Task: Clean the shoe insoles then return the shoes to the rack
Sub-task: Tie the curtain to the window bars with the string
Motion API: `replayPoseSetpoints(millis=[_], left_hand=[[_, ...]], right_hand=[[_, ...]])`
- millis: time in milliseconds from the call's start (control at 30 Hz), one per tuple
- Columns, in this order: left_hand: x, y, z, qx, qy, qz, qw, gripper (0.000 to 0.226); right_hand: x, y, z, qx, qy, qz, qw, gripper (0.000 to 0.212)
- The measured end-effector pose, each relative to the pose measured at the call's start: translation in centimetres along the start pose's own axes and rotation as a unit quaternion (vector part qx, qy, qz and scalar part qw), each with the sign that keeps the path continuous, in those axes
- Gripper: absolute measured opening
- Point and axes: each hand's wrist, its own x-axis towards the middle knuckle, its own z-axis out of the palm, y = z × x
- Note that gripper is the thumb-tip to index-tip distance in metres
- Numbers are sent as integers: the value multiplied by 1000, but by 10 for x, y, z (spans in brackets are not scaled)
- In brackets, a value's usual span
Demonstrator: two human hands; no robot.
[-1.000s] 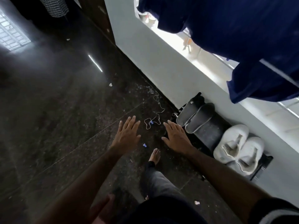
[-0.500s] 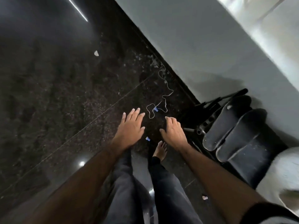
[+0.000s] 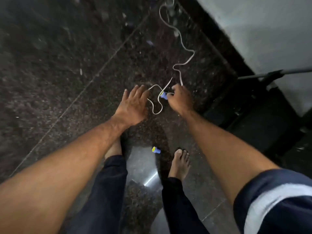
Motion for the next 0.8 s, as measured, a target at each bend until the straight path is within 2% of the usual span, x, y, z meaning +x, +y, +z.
replayPoseSetpoints(millis=[100, 200, 400, 500, 600, 667, 800], left_hand=[[26, -11, 24, -21, -1, -10, 1000, 72], [38, -19, 39, -40, 4, -14, 999, 72], [29, -27, 31, -90, 47, 6, 995, 69], [2, -25, 6, -133, 83, -4, 988, 65], [-29, -12, -34, -199, 62, -28, 978, 64], [-53, 0, -74, -226, 40, -24, 973, 64], [-107, 15, -166, -255, 59, 31, 965, 66]], right_hand=[[41, 0, 23, -15, 48, 30, 998, 42], [63, -8, 37, -40, 107, 80, 990, 54], [65, -28, 45, 15, 95, 90, 991, 36], [21, -38, 23, 165, 53, 66, 983, 26], [-46, -45, -6, 339, -6, 43, 940, 23], [-89, -52, -34, 376, -16, 37, 926, 18], [-173, -85, -117, 391, -34, -18, 920, 11]])
